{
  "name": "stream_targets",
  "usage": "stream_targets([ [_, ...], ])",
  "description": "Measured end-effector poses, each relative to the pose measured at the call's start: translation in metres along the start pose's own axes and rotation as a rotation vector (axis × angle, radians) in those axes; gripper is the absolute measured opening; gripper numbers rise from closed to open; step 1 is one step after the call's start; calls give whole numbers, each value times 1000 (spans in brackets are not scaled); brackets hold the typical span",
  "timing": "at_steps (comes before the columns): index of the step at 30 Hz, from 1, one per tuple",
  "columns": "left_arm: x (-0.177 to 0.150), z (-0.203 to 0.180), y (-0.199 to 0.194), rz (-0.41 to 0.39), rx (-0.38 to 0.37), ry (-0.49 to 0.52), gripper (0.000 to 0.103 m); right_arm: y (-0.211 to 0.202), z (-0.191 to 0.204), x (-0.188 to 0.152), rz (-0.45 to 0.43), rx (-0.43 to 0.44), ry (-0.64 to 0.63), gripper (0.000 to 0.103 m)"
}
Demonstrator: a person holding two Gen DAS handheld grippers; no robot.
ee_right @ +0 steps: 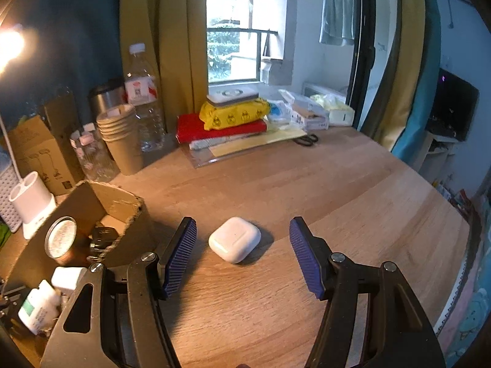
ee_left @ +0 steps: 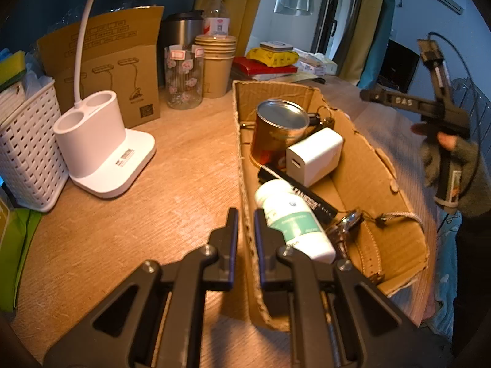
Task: Organize rigid objects
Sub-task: 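Move the right gripper to the white earbud case and grasp it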
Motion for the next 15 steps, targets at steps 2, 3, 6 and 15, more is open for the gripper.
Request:
stream_targets([
  [2, 0, 0, 0, 0, 0, 0, 11, 9, 1, -1, 16, 2, 2, 66],
  [3, 0, 0, 0, 0, 0, 0, 11, 14, 3, -2, 25, 4, 0, 66],
  [6, 0, 0, 0, 0, 0, 0, 11, 26, 5, -4, 45, 7, 1, 66],
  [15, 0, 0, 0, 0, 0, 0, 11, 57, 9, -7, 99, 10, -2, 66],
])
Point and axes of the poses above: each gripper's, at about its wrist camera, not at the fingertips, and y roughly the way its jaws point, z to its left, x to its top, the point moved 3 cm from there along y, roughly the way its jaws point, and after that the axes turned 4 degrees about z, right-handed, at the moved point
